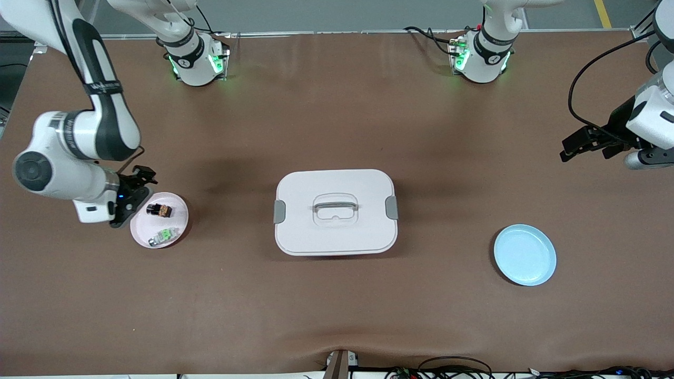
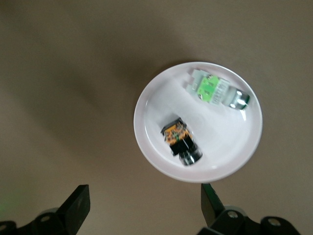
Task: Transfer orange switch to right arm and place
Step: 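Open the right gripper and lift it away from the white plate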
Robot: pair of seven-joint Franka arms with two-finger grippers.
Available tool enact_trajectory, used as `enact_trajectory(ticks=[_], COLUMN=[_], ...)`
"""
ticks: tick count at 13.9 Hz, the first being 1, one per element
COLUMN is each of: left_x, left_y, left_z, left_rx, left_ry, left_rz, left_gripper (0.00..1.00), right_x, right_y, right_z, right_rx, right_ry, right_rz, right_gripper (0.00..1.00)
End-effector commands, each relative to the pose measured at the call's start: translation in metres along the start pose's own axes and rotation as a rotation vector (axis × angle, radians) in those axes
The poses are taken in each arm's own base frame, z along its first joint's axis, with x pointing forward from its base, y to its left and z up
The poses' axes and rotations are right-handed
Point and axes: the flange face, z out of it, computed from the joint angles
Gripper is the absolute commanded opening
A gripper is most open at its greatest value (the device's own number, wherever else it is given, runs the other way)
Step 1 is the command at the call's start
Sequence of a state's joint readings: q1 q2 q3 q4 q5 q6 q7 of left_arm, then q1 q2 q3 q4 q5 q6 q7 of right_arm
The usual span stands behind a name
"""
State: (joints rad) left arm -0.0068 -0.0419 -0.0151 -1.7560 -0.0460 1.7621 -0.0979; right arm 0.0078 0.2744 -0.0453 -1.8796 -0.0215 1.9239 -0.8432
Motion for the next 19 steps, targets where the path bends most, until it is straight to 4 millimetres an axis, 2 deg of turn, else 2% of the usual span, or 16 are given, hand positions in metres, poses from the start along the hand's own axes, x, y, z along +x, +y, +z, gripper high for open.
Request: enact_trajectory(ticks=[1, 3, 5, 8, 9, 11, 12, 13, 15, 17, 19], left_x=[0.003, -0.001, -0.009, -0.018, -0.021, -0.024, -0.027, -0.028, -0.028, -0.028, -0.029], left_y=[-0.004, -0.002, 0.000, 0.008, 0.009, 0.010, 0.012, 0.012, 0.009, 0.012, 0.016], left_z=[-0.023, -0.034, -0.047, -0.066, -0.067, -0.064, -0.063, -0.061, -0.060, -0.060, -0.062], left_rx=[0.012, 0.014, 0.018, 0.021, 0.021, 0.025, 0.027, 0.027, 0.027, 0.027, 0.027], left_ry=[0.039, 0.021, -0.013, -0.042, -0.058, -0.087, -0.107, -0.121, -0.127, -0.127, -0.123], left_rz=[0.031, 0.035, 0.041, 0.053, 0.056, 0.061, 0.068, 0.068, 0.071, 0.077, 0.082], left_gripper=[1.00, 1.00, 1.00, 1.00, 1.00, 1.00, 1.00, 1.00, 1.00, 1.00, 1.00], right_x=[-0.012, -0.025, -0.029, -0.034, -0.036, -0.038, -0.036, -0.034, -0.038, -0.044, -0.046], right_y=[0.006, 0.004, -0.006, -0.017, -0.019, -0.025, -0.026, -0.026, -0.020, -0.015, -0.022], right_z=[-0.051, -0.078, -0.100, -0.125, -0.131, -0.145, -0.165, -0.182, -0.205, -0.209, -0.222], right_rx=[0.007, 0.003, -0.012, -0.036, -0.042, -0.033, -0.048, -0.055, -0.061, -0.053, -0.002], right_ry=[-0.003, 0.009, 0.044, 0.082, 0.092, 0.097, 0.109, 0.120, 0.161, 0.173, 0.204], right_rz=[0.144, 0.255, 0.434, 0.505, 0.517, 0.722, 0.799, 0.815, 0.835, 0.828, 0.833], right_gripper=[1.00, 1.00, 1.00, 1.00, 1.00, 1.00, 1.00, 1.00, 1.00, 1.00, 1.00])
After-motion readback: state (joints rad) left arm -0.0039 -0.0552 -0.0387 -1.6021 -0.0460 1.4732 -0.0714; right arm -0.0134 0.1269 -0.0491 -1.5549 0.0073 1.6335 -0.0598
